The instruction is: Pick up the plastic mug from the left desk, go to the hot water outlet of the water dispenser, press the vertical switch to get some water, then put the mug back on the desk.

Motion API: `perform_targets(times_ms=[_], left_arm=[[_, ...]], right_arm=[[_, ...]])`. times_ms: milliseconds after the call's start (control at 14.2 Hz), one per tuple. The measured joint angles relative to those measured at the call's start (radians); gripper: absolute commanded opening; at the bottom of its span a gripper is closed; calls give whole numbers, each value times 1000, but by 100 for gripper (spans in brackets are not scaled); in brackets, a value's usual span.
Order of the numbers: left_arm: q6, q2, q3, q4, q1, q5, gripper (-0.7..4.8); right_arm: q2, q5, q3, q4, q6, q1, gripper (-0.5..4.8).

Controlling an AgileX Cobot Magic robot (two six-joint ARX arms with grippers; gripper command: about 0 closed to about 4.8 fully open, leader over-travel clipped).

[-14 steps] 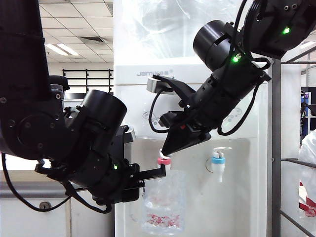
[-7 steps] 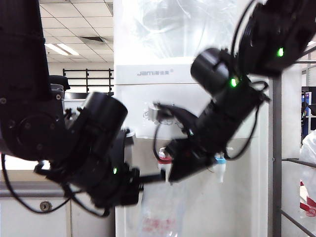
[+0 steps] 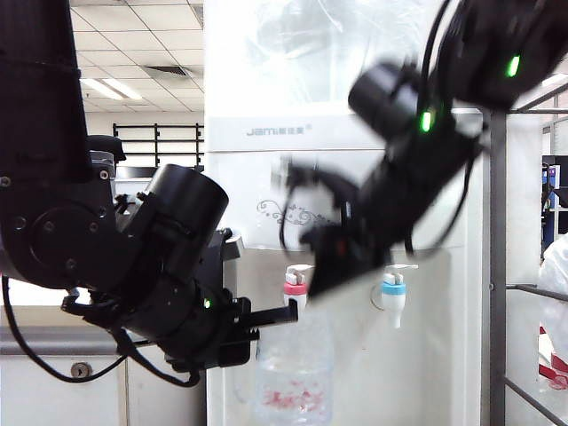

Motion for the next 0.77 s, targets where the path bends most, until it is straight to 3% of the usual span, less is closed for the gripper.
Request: perform_targets(times_ms=[772], left_arm=[[-3,0,0,8,0,1,-5]], right_arm=[[-103,3,6,-31,-4,29,-1]])
